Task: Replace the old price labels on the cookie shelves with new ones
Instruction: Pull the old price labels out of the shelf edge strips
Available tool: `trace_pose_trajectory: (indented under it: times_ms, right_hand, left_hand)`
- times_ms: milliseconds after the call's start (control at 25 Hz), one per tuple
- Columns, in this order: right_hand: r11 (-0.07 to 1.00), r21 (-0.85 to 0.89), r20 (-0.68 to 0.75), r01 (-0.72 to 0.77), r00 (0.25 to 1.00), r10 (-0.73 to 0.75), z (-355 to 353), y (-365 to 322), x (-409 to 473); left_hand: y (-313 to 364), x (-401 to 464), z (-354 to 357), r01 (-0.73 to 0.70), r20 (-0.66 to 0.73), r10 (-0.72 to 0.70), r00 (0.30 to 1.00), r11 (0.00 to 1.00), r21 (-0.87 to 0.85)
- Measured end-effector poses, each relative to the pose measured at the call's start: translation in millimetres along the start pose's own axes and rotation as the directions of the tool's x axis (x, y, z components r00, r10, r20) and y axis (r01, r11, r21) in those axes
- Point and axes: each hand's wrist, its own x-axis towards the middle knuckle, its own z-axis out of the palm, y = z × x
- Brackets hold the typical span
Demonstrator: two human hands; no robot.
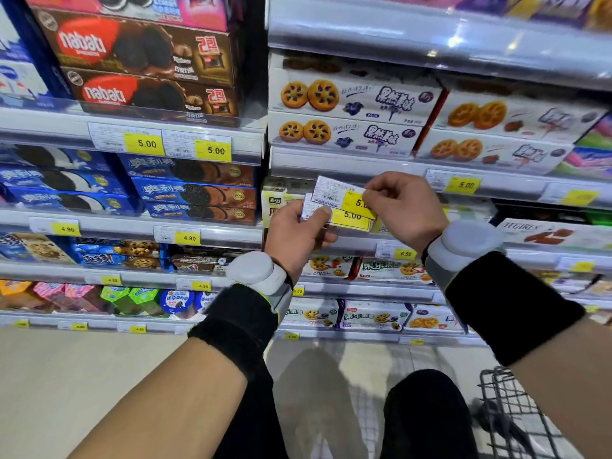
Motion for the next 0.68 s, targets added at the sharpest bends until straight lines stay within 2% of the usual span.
trace_pose_trajectory:
  times_ms: [280, 680]
  right_hand:
    - [0.958, -0.278, -0.056, 0.065, 0.995, -0.084, -22.7, 7.4, -21.3]
    - [0.930, -0.347, -0.057, 0.120, 0.987, -0.149, -32.9, 19.0, -29.6]
  left_hand:
    - [2.1, -10.0, 30.5, 0.011, 0.054, -0.009, 0.998, 0.999, -0.033]
    - [4.9, -18.6, 54.2, 0.030, 0.072, -0.027, 0.997, 0.999, -0.034]
